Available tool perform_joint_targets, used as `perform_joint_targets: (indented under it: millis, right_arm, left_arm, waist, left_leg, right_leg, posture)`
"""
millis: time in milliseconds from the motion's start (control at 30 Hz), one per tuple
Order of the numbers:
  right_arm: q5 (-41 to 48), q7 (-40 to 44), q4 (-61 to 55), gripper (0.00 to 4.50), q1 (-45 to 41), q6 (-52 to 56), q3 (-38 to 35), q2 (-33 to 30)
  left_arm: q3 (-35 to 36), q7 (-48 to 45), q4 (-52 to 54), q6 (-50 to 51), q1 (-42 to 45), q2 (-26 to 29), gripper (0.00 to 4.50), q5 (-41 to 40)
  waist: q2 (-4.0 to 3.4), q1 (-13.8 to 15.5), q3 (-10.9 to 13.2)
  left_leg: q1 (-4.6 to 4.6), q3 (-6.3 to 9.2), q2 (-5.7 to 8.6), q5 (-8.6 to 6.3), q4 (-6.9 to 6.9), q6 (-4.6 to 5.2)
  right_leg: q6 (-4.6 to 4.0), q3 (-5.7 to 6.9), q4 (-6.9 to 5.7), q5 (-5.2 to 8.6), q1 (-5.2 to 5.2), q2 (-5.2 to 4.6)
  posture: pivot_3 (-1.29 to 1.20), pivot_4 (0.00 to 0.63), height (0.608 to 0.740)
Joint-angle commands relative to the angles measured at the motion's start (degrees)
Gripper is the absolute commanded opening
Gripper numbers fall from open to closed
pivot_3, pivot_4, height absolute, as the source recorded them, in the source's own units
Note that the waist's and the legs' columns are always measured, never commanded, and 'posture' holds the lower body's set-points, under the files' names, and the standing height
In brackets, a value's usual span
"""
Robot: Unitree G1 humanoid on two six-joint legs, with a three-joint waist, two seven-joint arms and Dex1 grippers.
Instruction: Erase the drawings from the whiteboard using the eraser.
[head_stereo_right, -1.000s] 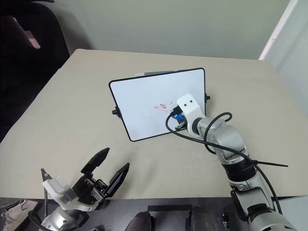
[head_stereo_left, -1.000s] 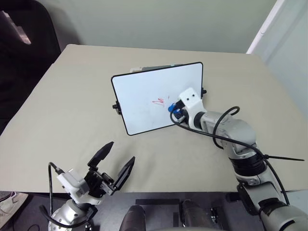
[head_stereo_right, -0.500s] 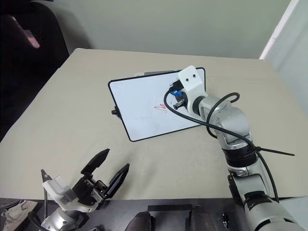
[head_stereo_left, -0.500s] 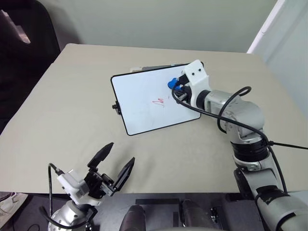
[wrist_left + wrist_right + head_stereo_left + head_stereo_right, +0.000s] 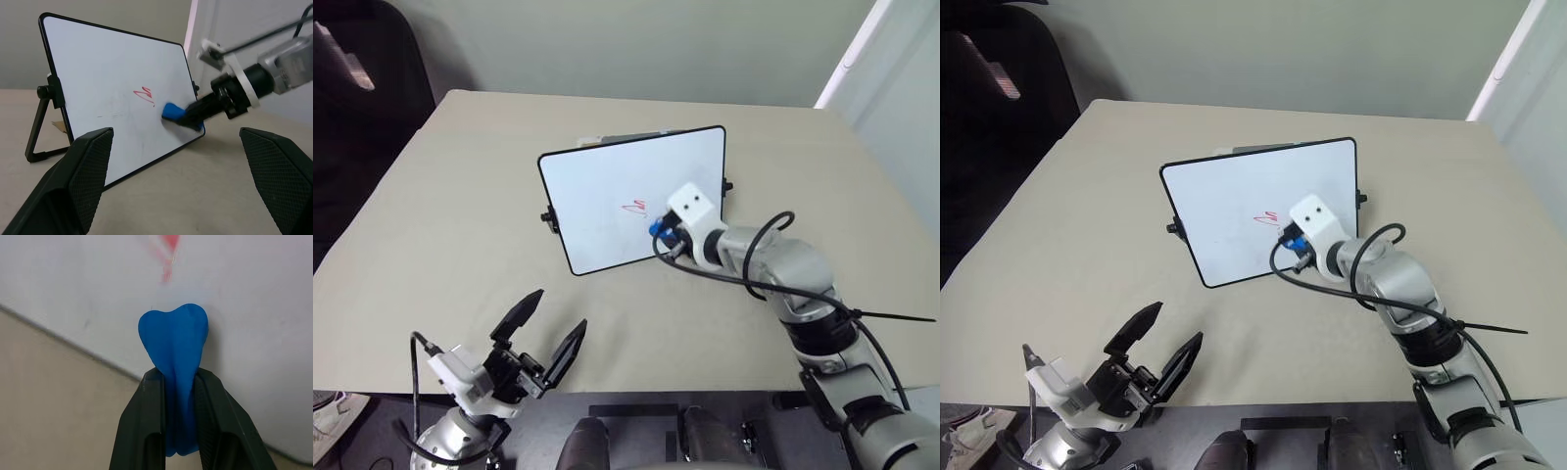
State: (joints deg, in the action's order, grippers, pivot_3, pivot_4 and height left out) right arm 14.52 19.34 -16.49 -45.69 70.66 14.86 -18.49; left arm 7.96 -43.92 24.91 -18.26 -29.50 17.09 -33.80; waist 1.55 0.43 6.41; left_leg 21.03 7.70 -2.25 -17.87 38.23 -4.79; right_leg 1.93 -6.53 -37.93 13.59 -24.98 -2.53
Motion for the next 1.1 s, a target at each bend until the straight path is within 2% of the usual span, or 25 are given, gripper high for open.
perform_joint_targets:
  millis: [33,200,567,700,967,1100]
  right_arm:
    - [0.25,0.28,-1.64,0.46,-3.27,-3.13,-3.52,0.4]
    - [1.11,0.74,-2.39,0.46,-5.27,-4.27,-4.53,2.16]
    - [-2.13,2.0,1.99,0.46,1.96,-6.17,5.28,0.13]
    - [-1.26,2.06,1.37,0.46,2.28,-6.92,3.16,0.76]
    - [-1.54,-1.25,3.37,0.46,-4.86,-9.91,-5.11,4.47]
    - [-1.84,-0.76,3.21,0.46,-4.31,-9.19,-4.4,4.02]
  left_arm:
    - [0.18,-0.48,1.05,-0.3,-0.23,0.08,4.5,-0.4]
    - [-0.27,-0.33,1.53,-0.32,-0.62,-0.13,4.5,-0.11]
    - [0.01,-0.36,1.06,-0.29,-0.35,-0.1,4.5,-0.31]
    - [0.17,-0.32,0.87,-0.28,-0.16,-0.09,4.5,-0.31]
    - [-0.15,-0.42,0.95,-0.3,-0.18,-0.11,4.5,-0.07]
    - [-0.45,-0.47,1.12,-0.37,-0.39,-0.23,4.5,0.08]
  waist:
    - [0.0,0.01,0.0]
    - [0.0,0.06,0.0]
    - [0.02,0.14,-0.01]
    - [0.02,0.13,-0.01]
    - [0.01,0.06,0.0]
    - [0.02,0.09,-0.01]
  left_leg:
    - [0.0,0.0,0.0,0.0,-0.01,0.01]
    - [0.02,0.0,0.0,-0.01,-0.05,0.01]
    - [0.08,0.0,-0.01,-0.01,-0.04,-0.15]
    - [0.04,0.0,-0.01,-0.03,0.0,-0.08]
    - [0.03,0.0,-0.02,0.0,0.01,-0.04]
    - [0.01,0.01,-0.04,-0.02,-0.07,-0.03]
  right_leg:
    - [0.0,0.0,0.0,0.0,0.0,0.0]
    - [-0.11,0.0,0.01,0.06,-0.01,0.0]
    - [-0.18,-0.01,0.03,0.1,-0.01,-0.02]
    - [-0.1,-0.01,0.02,0.06,0.01,-0.01]
    - [-0.09,-0.01,0.0,0.02,-0.03,-0.01]
    - [-0.18,0.01,0.01,0.07,-0.03,0.0]
  posture:
    - [0.0,0.15,0.74]
    - [0.0,0.15,0.74]
    - [0.0,0.15,0.74]
    - [0.0,0.15,0.74]
    - [0.0,0.15,0.74]
    - [0.0,0.15,0.74]
